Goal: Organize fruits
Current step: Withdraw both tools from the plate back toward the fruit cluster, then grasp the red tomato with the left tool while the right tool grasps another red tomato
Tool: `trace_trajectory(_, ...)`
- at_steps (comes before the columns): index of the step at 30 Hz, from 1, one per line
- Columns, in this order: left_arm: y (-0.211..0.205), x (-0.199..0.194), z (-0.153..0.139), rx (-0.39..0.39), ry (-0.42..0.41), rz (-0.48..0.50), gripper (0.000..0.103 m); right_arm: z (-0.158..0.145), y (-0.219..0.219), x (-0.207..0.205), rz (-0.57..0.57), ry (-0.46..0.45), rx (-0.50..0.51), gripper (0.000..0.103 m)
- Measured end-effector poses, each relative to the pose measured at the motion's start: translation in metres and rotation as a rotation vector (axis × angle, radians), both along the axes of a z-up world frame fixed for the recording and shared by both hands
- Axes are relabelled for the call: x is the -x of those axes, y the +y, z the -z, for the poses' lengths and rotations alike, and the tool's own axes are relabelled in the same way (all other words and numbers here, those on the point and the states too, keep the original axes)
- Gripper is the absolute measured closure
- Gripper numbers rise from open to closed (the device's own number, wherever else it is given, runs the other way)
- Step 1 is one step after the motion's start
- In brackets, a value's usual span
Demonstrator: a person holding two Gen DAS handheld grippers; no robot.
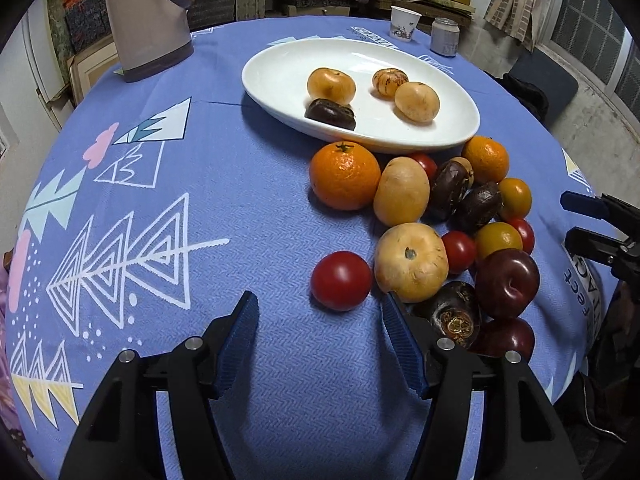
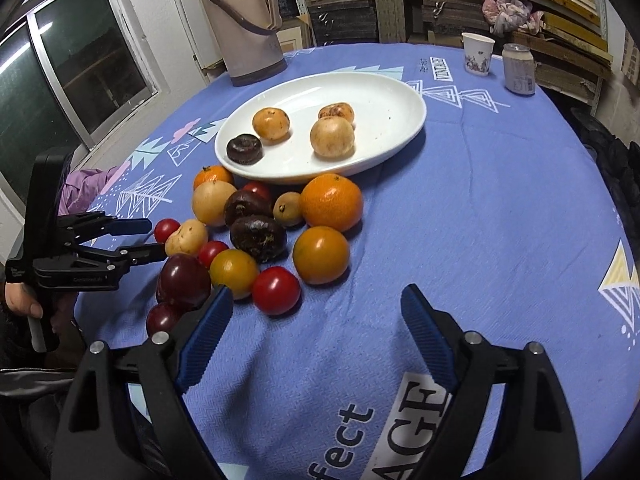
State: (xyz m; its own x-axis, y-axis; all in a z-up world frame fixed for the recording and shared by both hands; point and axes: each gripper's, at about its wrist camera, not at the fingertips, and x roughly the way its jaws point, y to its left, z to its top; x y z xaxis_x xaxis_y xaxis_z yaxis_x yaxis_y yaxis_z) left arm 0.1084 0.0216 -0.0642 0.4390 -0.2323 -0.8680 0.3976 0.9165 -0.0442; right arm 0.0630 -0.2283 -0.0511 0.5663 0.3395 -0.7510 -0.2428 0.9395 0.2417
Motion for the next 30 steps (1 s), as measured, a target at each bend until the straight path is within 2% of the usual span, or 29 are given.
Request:
trace_trajectory(15,-0.002,-0.01,0.007,-0.015,-0.015,0.017,0.041,0.016,0.02,0.007,-0.062,0.046,0.051,0.02)
trace_trajectory(17,-0.001,-0.011,0.007,-0.012,-0.019,0.019,0.043,0.017,0.026,0.006,-0.078,0.037,0.05,0.024)
trace_trajectory(19,-0.001,-0.012,0.007,-0.006,-0.021,0.023,0.045,0.02,0.031,0.002,-0.092,0.05,0.043,0.035)
trace_trajectory(25,-0.005,-0.013,0.005,0.006,-0.019,0.052,0.058,0.026,0.041,-0.005,-0.106,0.066,0.046,0.046)
trace_trajectory(30,-0.006,-0.014,0.006,0.009,-0.019,0.056,0.058,0.028,0.048,-0.008,-0.112,0.063,0.048,0.051)
